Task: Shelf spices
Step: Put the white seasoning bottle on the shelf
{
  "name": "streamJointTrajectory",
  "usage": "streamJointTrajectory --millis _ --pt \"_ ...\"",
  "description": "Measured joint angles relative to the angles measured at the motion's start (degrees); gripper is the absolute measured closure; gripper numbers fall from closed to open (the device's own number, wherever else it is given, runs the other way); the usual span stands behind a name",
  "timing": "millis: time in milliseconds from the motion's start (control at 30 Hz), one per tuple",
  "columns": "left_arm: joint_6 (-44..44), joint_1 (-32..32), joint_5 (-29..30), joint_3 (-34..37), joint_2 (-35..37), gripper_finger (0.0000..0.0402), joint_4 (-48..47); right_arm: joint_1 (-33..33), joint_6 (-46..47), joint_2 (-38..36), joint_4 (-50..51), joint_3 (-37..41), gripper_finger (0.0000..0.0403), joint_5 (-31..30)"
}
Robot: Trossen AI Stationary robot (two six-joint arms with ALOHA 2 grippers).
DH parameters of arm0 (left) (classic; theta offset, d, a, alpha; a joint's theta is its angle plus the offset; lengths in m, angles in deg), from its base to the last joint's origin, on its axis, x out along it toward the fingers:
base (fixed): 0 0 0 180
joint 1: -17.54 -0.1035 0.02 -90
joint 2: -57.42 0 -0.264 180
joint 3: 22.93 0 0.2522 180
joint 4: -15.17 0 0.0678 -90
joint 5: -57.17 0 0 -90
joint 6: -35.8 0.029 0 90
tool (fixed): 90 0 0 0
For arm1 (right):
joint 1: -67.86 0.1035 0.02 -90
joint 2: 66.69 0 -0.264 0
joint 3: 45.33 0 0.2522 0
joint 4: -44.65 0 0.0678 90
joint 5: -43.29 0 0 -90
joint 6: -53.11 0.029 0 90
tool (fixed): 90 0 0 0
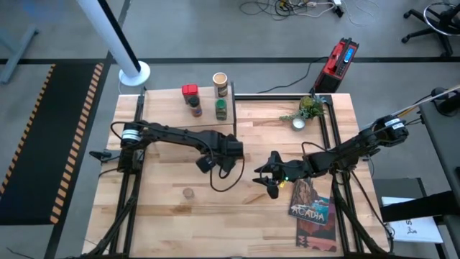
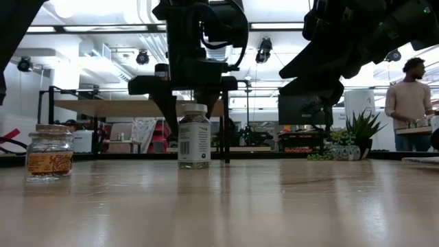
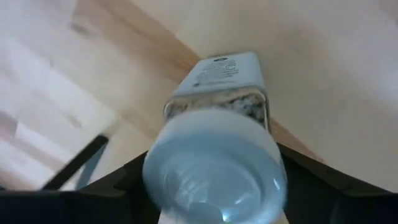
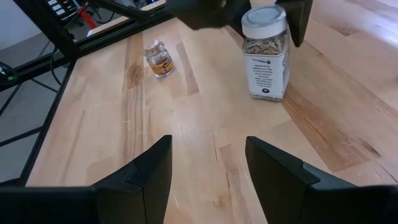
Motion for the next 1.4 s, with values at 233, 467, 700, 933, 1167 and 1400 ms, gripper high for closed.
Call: streamJointTrajectory --millis 233,467,700,933,1167,1400 --pt "-20.6 0.0 -1.0 0.0 2.0 0.0159 -3.1 0.0 0.0 0.0 0.0 0.0 0.0222 0.0" --pt "-55.6 0.0 -1.2 0.0 2.7 0.014 -6.7 0.0 0.0 0.0 0.0 0.0 0.0222 0.0" --pt "-71.1 0.0 -15.8 0.0 2.9 0.013 -7.9 0.0 0.0 0.0 0.0 0.0 0.0222 0.0" --pt "-76.3 0.0 -15.1 0.0 2.9 0.0123 -4.0 0.0 -0.4 0.0 0.0 0.0 0.0222 0.1" --pt "-78.1 -1.0 -10.2 0.0 2.9 0.0077 -3.3 0.3 -0.4 0.0 -0.1 0.0 0.0222 0.5" --pt "-79.6 -1.1 -13.7 0.0 2.9 0.0041 1.7 0.3 -0.5 0.0 -0.1 0.0 0.0222 0.5"
